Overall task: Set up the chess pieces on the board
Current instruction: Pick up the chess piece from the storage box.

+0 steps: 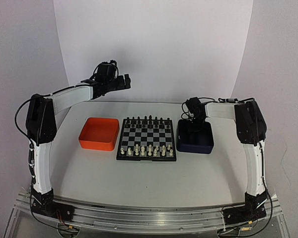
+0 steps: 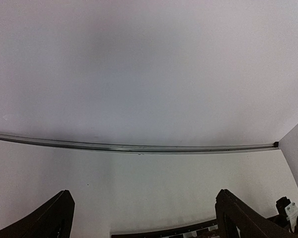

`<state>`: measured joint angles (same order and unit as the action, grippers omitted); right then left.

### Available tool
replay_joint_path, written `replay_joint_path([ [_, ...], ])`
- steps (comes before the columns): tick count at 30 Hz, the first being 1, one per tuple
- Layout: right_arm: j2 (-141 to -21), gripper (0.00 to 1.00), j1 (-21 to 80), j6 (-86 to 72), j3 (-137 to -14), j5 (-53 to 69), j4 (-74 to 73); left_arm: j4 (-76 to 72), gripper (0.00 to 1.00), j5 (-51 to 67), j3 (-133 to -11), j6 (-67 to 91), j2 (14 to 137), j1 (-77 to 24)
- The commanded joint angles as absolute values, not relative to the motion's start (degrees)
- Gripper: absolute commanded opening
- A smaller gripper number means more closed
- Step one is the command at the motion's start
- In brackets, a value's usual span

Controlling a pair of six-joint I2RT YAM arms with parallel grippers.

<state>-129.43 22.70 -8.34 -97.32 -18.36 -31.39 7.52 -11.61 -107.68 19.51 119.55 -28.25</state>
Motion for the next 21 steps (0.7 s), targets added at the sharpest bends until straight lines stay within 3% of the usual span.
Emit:
replay_joint_path([
  [1, -128.42, 0.45, 22.78, -11.25, -97.17, -19.65, -36.38, 6.42, 1.0, -10.74, -106.77, 20.03, 118.04, -27.69],
  [9, -128.69, 0.34, 22.76, -12.88, -97.41, -17.87, -36.71, 6.44, 1.0, -9.81, -106.44, 20.19, 118.09, -27.46],
  [21, -128.91, 0.27, 22.7, -13.84, -97.41, -20.37, -36.79, 5.65, 1.0, -8.97, -105.14, 20.13, 116.98, -26.99],
])
